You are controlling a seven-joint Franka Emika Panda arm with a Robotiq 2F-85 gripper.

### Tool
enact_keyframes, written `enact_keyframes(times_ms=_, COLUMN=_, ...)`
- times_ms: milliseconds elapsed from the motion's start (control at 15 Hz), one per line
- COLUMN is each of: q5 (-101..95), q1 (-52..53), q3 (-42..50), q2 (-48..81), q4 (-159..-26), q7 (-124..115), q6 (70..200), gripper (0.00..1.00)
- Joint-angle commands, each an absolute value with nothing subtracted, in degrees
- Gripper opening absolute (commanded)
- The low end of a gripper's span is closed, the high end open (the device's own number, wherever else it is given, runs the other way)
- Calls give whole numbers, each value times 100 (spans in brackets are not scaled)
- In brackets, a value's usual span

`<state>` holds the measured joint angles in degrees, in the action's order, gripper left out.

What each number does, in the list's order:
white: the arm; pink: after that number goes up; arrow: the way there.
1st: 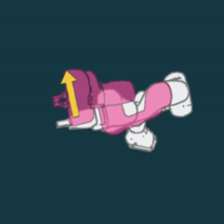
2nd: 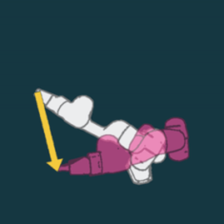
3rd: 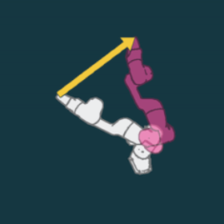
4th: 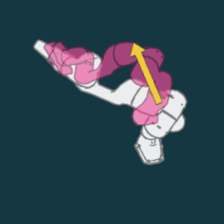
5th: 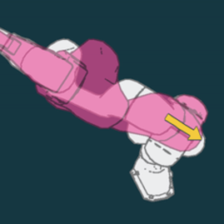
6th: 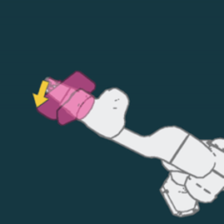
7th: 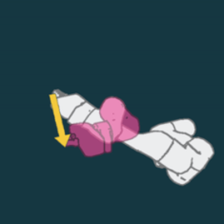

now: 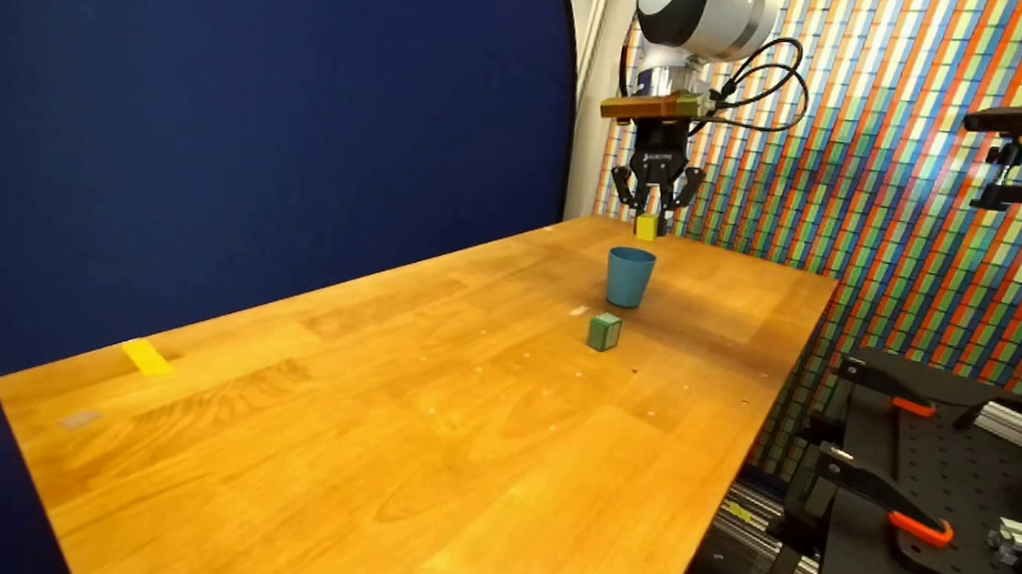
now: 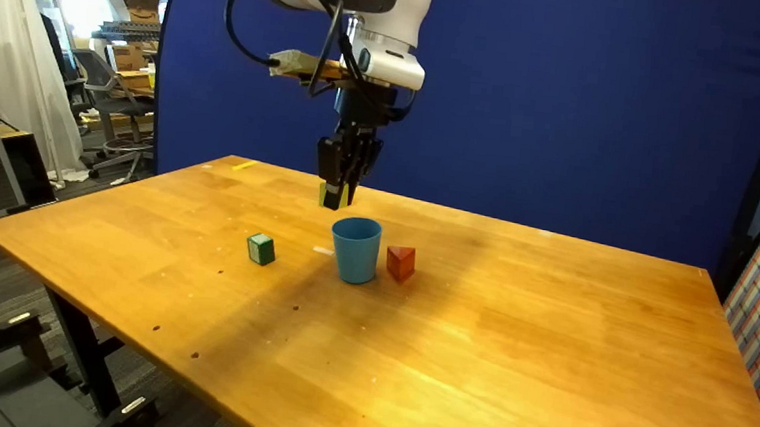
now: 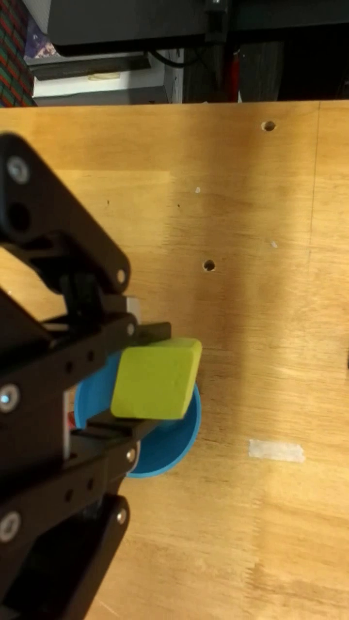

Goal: Put the yellow block in the cup

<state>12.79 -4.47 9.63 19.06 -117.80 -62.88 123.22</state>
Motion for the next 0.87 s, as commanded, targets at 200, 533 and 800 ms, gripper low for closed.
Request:
enact_keyframes(times_ms=200, q5=1283, q1=-623, q3=997, q2=2300, q4=-11112, q7=-6236, q6=11944, gripper=64)
enact_keyframes(times_ms=533, q5=1545, q1=-763, q3=802, q2=2340, q4=-11063, q7=-5522, q6=11831, gripper=100)
enact_keyframes(times_ms=800, q5=1564, q1=-596, q3=864, q2=2344, q4=-11189, q7=-5414, q6=12035, gripper=100)
